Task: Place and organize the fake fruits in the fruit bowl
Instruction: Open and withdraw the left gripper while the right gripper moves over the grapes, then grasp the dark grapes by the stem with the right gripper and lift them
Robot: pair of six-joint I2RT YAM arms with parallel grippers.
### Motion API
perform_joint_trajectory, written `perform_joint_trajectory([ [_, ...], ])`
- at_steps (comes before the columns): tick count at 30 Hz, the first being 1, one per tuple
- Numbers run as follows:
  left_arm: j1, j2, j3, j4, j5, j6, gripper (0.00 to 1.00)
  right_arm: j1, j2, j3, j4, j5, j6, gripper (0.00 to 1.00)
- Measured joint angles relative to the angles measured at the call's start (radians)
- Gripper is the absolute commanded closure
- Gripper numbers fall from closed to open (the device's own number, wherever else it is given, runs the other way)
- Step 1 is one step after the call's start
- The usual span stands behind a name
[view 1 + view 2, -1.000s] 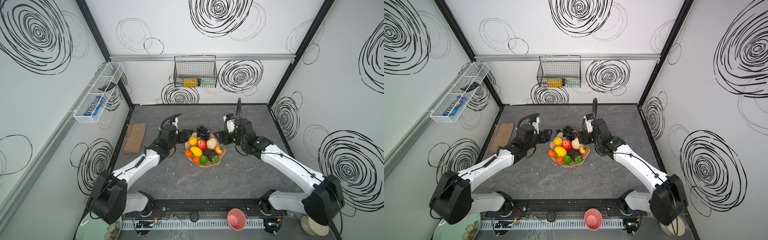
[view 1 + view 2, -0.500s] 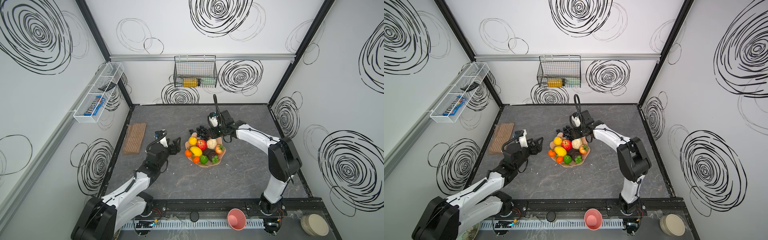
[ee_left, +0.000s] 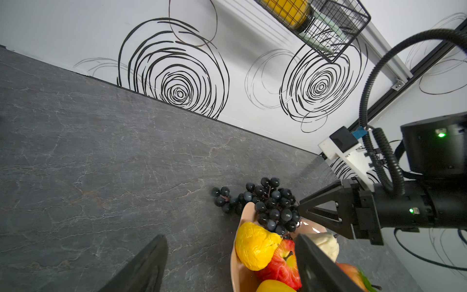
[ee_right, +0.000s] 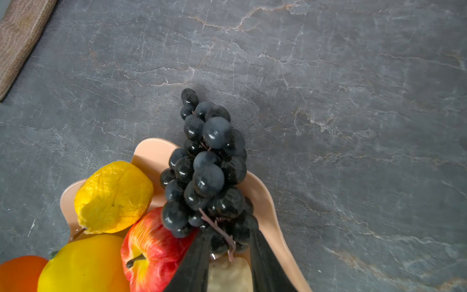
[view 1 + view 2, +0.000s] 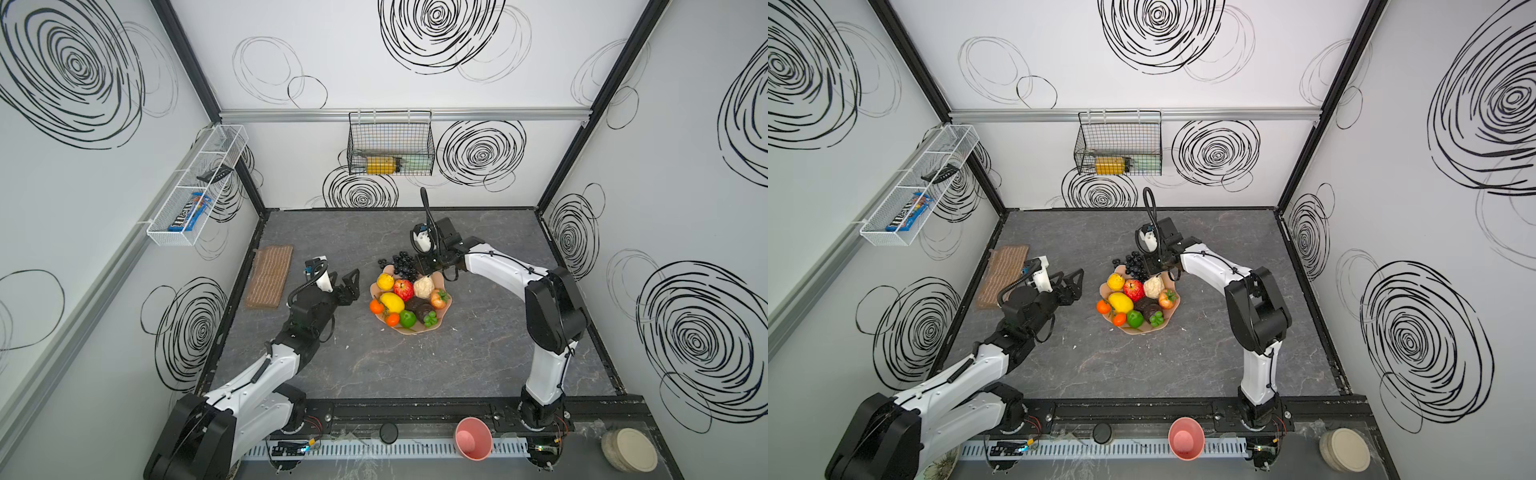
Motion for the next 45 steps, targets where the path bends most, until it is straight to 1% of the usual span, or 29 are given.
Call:
perform_joint_trajectory([
  [4, 0.000, 0.035, 0.000, 0.023, 0.028, 0.000, 0.12, 0.000, 0.011, 0.006, -0.005, 0.001, -0.003, 0.79],
  [7, 0.000, 0.064, 0.000, 0.023, 0.047, -0.004, 0.12, 0.000, 0.012, 0.014, -0.006, 0.003, -0.005, 0.83],
  [12, 0.001, 0.070, 0.000, 0.027, 0.060, -0.008, 0.12, 0.000, 0.012, 0.016, -0.007, 0.006, -0.004, 0.91],
  [16, 0.002, 0.070, 0.000, 0.027, 0.063, -0.012, 0.12, 0.001, 0.011, 0.017, -0.014, 0.013, -0.005, 1.00],
  [20, 0.006, 0.070, 0.000, 0.028, 0.065, -0.016, 0.12, 0.009, -0.004, 0.019, -0.029, 0.038, -0.004, 1.00],
  [25, 0.016, 0.069, -0.006, 0.047, 0.064, -0.025, 0.11, 0.028, -0.075, 0.032, -0.047, 0.069, -0.005, 1.00],
  [30, 0.029, 0.067, -0.023, 0.062, 0.066, -0.034, 0.11, 0.037, -0.158, 0.048, -0.023, 0.086, -0.011, 1.00],
  [33, 0.034, 0.067, -0.024, 0.072, 0.070, -0.039, 0.11, 0.039, -0.179, 0.064, -0.005, 0.090, -0.015, 1.00],
  [36, 0.037, 0.068, -0.024, 0.074, 0.072, -0.043, 0.11, 0.041, -0.164, 0.138, -0.014, 0.095, -0.019, 1.00],
  [42, 0.043, 0.070, -0.027, 0.080, 0.080, -0.048, 0.12, 0.043, -0.100, 0.358, -0.034, 0.106, -0.031, 1.00],
  [45, 0.047, 0.072, -0.028, 0.080, 0.083, -0.049, 0.11, 0.046, -0.085, 0.408, -0.039, 0.111, -0.034, 1.00],
])
